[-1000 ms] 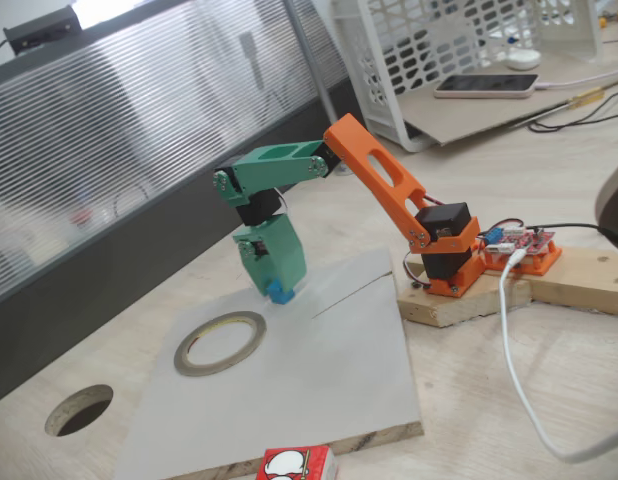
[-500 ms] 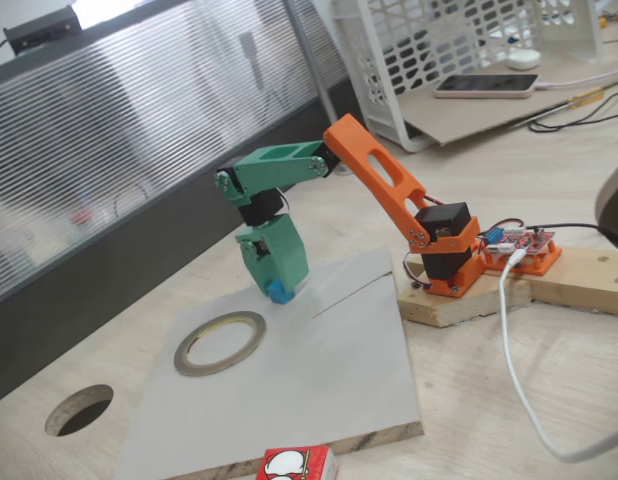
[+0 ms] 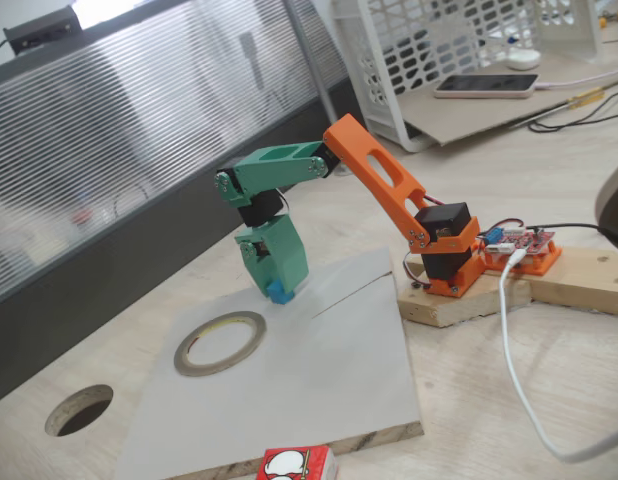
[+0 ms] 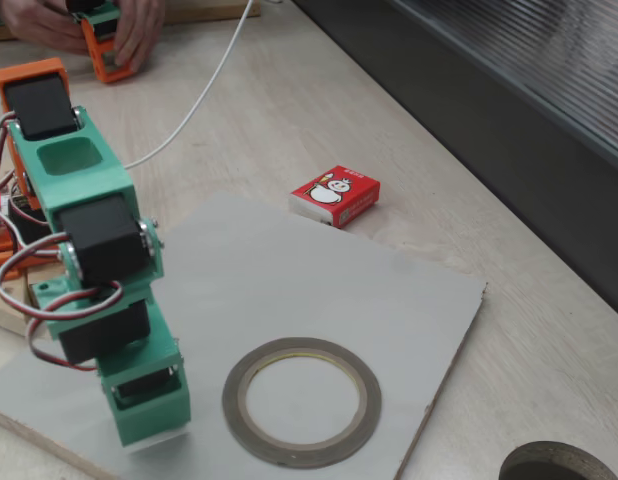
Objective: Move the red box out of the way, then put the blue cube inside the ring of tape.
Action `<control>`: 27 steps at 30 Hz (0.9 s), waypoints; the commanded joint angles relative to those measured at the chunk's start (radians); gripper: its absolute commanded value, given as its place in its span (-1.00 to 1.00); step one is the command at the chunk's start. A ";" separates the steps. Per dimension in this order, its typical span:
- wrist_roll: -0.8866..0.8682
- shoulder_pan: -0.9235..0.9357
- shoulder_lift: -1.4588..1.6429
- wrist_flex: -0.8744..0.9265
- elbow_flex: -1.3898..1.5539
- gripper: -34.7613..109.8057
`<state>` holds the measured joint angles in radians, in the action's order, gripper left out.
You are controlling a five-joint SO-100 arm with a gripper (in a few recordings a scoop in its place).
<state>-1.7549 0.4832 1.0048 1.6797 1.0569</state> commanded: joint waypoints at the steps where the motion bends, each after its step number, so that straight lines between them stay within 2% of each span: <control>1: 0.000 0.009 0.018 0.006 0.005 -0.08; 11: 0.002 0.008 0.018 0.014 0.005 -0.12; 19: 0.002 0.008 0.018 0.005 0.003 -0.54; 27: -0.009 0.006 0.040 0.005 -0.009 -0.51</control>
<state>-1.7503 0.4847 1.0048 1.6782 1.0569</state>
